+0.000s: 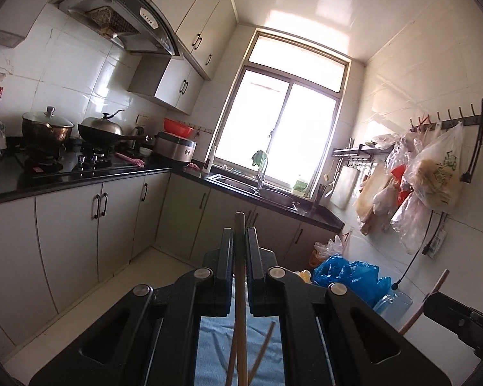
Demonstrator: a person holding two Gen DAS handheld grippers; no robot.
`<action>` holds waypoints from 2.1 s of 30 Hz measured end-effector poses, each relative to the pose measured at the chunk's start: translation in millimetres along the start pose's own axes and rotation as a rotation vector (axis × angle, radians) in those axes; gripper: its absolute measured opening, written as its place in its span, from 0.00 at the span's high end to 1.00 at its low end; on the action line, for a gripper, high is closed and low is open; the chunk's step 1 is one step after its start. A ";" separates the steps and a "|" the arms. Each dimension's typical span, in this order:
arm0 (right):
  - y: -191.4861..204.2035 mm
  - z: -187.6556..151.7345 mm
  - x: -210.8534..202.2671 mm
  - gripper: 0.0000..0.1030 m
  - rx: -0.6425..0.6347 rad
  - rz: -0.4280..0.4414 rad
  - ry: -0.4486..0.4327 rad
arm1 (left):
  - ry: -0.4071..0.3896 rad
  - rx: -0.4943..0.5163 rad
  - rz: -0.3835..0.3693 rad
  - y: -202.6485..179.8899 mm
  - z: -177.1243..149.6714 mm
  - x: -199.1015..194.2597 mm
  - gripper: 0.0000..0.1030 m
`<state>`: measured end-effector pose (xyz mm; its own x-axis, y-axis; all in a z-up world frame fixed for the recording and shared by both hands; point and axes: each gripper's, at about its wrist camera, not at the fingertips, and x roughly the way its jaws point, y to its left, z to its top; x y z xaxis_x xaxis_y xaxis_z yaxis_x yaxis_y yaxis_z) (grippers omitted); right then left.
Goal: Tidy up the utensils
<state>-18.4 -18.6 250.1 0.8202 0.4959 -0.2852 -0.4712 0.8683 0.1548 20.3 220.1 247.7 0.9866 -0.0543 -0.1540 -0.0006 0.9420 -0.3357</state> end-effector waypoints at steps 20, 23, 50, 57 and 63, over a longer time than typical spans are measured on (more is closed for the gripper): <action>-33.5 -63.6 91.9 0.93 0.146 0.011 0.262 | 0.173 0.014 0.074 29.8 -64.3 44.1 0.93; -42.2 -65.4 94.6 0.85 0.182 -0.003 0.272 | 0.185 0.018 0.081 30.4 -63.5 35.6 0.80; -118.6 -117.6 -37.4 0.43 0.322 -0.187 0.238 | 0.227 0.097 -0.051 -63.7 -71.4 -100.7 0.38; -171.7 -150.2 -83.5 0.42 0.415 -0.284 0.267 | 0.394 0.173 -0.130 -117.5 -113.3 -84.1 0.38; -206.6 -181.6 -95.9 0.42 0.484 -0.316 0.320 | 0.571 0.261 -0.157 -154.1 -164.6 -44.1 0.38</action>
<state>-58.7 -247.0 73.7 0.7229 0.2551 -0.6421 0.0364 0.9140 0.4041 -49.9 22.8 153.2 0.7292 -0.2983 -0.6159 0.2475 0.9540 -0.1691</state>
